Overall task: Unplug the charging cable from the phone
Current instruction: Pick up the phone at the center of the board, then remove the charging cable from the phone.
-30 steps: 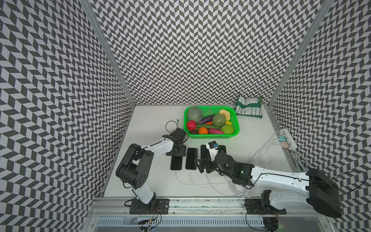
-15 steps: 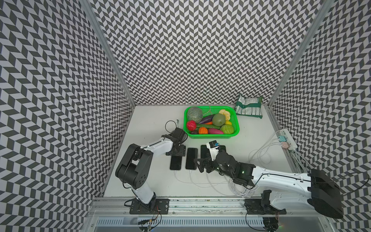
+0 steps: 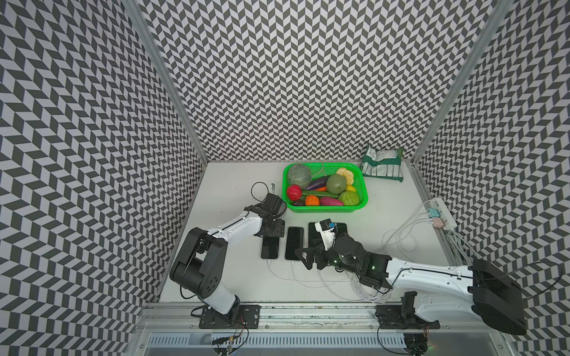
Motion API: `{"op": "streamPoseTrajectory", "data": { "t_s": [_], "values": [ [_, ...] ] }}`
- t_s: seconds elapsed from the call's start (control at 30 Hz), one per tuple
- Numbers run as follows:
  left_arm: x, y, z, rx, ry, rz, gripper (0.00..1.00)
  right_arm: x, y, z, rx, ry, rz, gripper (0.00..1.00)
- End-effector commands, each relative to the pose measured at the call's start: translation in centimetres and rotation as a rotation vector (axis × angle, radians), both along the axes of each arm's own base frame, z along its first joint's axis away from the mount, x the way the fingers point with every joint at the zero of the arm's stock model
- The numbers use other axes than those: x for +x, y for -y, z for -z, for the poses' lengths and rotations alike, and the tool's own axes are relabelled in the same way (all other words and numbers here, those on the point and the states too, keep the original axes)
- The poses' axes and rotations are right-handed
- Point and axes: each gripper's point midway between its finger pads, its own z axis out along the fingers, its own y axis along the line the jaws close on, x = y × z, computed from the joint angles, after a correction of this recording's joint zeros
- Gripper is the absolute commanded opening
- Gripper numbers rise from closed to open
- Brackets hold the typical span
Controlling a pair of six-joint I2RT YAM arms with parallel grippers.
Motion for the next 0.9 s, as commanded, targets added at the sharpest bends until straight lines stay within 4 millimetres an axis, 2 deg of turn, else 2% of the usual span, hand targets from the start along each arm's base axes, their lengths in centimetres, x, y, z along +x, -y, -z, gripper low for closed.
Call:
{"op": "streamPoseTrajectory", "data": {
  "t_s": [0.0, 0.3, 0.87],
  "values": [
    [1.6, 0.7, -3.6, -0.034, 0.094, 0.022, 0.00, -1.5, -2.0, -1.0, 0.103, -0.001, -0.113, 1.00],
    [1.5, 1.2, -4.0, -0.051, 0.092, 0.049, 0.00, -3.3, -4.3, 0.9, 0.166, -0.066, -0.229, 1.00],
    [1.1, 2.0, -4.7, -0.105, 0.092, 0.062, 0.00, -4.4, -7.3, 3.9, 0.193, -0.170, -0.233, 0.86]
  ]
}}
